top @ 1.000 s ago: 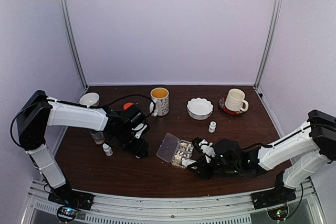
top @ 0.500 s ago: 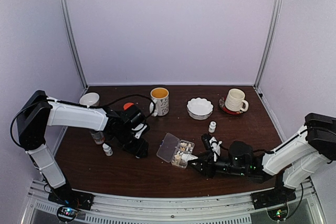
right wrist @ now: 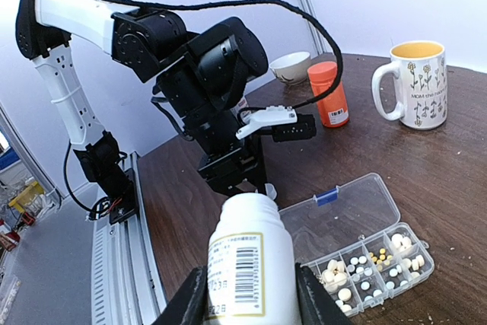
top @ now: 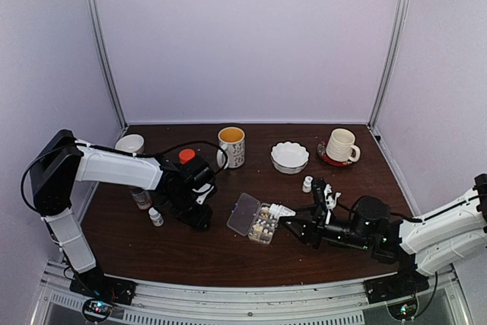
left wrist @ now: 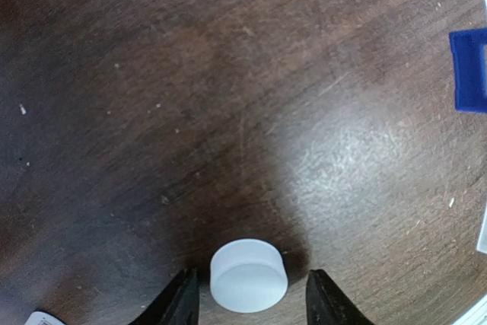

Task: Sort the pills into containers
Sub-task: Pour the pill into the compartment of the pill container, then pick up the lid of the pill bottle from the center of the board.

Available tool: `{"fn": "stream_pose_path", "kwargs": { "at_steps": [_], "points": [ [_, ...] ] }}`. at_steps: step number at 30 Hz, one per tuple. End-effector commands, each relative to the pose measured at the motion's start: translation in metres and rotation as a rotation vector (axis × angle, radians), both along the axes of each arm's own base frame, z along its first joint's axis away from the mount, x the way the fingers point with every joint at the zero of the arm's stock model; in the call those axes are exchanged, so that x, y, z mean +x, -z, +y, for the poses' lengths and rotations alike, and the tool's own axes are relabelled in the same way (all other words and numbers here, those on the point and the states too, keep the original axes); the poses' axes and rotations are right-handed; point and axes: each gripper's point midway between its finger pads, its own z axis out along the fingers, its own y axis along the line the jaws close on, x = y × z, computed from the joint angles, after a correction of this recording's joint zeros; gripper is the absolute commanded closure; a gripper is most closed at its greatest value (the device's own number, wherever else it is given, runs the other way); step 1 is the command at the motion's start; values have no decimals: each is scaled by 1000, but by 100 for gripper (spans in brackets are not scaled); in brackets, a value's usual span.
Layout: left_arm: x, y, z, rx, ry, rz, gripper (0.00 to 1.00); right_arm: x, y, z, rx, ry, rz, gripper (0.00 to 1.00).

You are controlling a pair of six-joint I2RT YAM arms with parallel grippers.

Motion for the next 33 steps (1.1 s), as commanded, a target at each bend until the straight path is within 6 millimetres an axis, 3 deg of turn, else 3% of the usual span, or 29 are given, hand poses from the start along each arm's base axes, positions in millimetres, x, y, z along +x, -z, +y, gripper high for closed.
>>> {"fn": "stream_pose_path", "kwargs": {
  "at_steps": [1, 6, 14, 19, 22, 26, 33],
  "points": [
    [7, 1, 1, 51, 1, -33, 50, 3, -11, -2, -7, 11, -33, 100],
    [11, -3, 0, 64, -1, -53, 51, 1, -13, -2, -8, 5, -37, 100],
    [11, -4, 3, 80, -1, -58, 68, 0, -17, -3, 11, 0, -44, 100],
    [11, -21, 1, 71, 3, -67, 71, 0, -24, -1, 22, -5, -62, 100],
    [11, -49, -3, 35, 12, -84, 71, -1, -33, 2, 36, -17, -84, 100],
    [4, -106, -20, -127, 35, -101, 71, -3, -50, 8, 70, -40, -133, 100],
    [-24, -215, -56, -508, 101, -82, 70, -6, -108, 30, 134, -93, -276, 100]
  ]
}}
